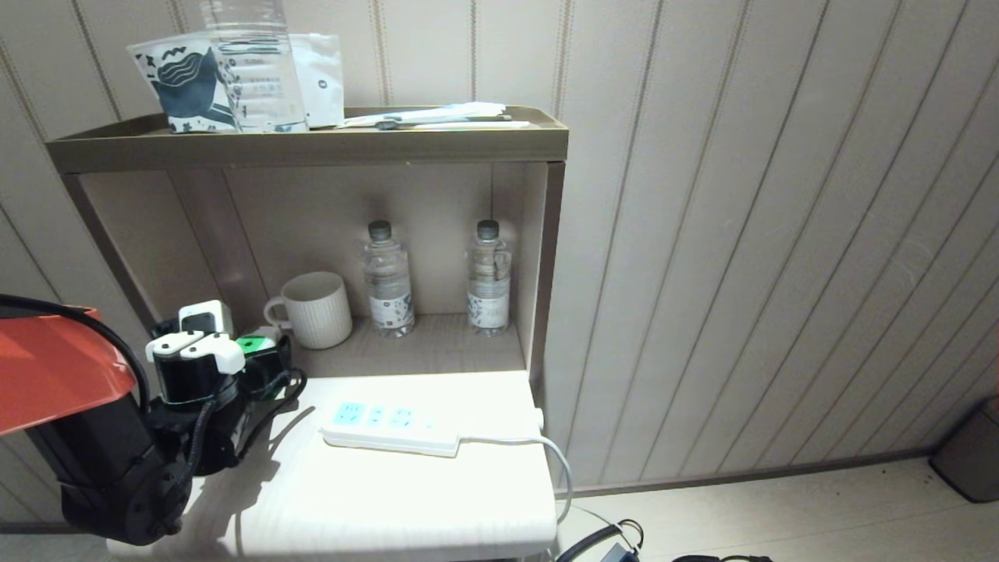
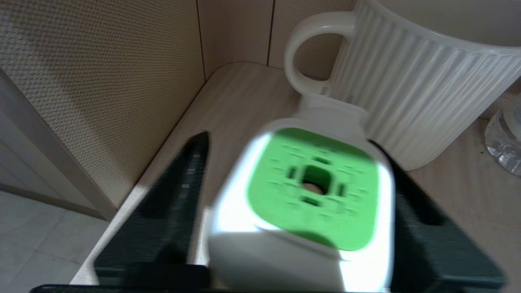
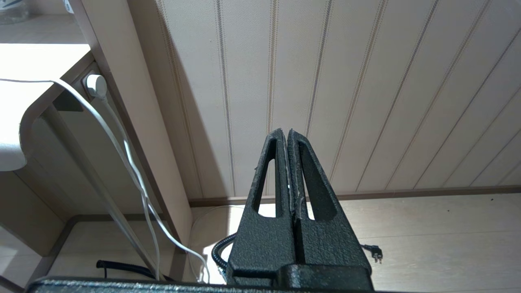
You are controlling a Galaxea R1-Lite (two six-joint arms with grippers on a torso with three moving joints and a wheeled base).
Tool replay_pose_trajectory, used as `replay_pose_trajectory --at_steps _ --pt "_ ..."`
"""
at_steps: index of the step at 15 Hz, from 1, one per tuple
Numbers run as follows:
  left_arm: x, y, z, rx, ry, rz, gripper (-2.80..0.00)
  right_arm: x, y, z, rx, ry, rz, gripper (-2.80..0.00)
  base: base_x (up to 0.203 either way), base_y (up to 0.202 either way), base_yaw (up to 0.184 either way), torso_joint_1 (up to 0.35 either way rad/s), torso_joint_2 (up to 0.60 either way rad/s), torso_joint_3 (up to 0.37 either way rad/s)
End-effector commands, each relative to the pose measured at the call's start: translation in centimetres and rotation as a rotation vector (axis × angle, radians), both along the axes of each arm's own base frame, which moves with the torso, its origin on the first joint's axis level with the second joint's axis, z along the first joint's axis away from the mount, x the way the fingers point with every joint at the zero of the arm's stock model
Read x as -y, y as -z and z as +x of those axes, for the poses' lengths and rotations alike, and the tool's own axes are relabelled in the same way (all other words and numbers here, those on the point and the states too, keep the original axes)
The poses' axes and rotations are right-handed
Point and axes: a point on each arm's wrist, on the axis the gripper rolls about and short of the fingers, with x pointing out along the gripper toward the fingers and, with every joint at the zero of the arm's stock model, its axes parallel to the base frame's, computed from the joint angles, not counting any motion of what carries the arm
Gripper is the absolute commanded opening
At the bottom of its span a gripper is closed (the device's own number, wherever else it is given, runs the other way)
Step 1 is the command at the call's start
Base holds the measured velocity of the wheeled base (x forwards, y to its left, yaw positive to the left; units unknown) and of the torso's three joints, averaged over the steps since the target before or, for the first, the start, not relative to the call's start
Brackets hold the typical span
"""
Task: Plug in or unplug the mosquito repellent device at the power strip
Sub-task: Insert the plug into the socket
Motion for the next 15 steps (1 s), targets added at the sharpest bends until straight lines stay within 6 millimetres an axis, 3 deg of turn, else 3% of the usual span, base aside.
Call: replay_pose_trajectory --at_steps 1,10,15 --pt "0.0 0.0 0.1 0.005 -0.004 -0.001 -2.80 0.0 0.0 0.0 0.000 -0.001 0.000 -2.80 0.000 0.000 0.000 0.000 0.00 0.000" --pt "-1.1 -1.2 -0.6 -0.046 -0.023 0.024 -2.80 0.0 0.0 0.0 0.000 -0.001 -0.001 -2.80 0.000 0.000 0.000 0.000 0.00 0.000" --pt "-3.9 -4.9 -2.3 -0.206 0.058 0.056 -2.80 0.0 0.0 0.0 0.000 -0.001 0.000 -2.80 0.000 0.000 0.000 0.000 0.00 0.000"
